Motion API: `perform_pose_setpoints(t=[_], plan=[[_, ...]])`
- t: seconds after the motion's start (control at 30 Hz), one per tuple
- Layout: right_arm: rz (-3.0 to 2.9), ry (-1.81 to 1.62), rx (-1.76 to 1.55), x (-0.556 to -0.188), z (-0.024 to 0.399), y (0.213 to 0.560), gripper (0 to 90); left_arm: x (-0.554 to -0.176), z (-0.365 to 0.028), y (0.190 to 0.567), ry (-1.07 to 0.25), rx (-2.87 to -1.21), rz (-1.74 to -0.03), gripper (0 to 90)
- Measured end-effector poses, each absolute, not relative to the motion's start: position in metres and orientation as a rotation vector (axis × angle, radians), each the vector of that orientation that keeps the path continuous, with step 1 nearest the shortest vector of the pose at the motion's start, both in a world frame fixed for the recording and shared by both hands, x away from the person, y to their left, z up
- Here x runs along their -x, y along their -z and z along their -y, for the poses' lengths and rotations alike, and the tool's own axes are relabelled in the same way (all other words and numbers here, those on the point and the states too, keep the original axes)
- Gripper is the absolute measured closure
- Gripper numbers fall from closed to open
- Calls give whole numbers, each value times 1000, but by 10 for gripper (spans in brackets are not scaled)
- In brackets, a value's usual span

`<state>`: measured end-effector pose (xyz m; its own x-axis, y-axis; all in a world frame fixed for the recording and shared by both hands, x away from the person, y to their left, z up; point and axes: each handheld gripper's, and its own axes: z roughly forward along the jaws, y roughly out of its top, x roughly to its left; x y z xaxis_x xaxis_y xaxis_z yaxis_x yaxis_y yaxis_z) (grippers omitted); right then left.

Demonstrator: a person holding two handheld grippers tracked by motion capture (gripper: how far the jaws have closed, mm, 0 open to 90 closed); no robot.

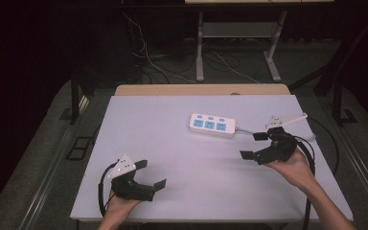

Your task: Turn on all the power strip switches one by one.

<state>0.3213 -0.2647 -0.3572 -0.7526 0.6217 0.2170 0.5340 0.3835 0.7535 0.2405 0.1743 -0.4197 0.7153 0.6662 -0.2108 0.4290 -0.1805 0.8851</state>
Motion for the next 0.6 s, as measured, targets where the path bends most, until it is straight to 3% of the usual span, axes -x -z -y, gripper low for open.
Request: perform_pose_setpoints(t=[0.6], plan=[[-2549,-1258,-1043,-357,255,337,49,-241,-176,420,-266,-1814,-863,0]])
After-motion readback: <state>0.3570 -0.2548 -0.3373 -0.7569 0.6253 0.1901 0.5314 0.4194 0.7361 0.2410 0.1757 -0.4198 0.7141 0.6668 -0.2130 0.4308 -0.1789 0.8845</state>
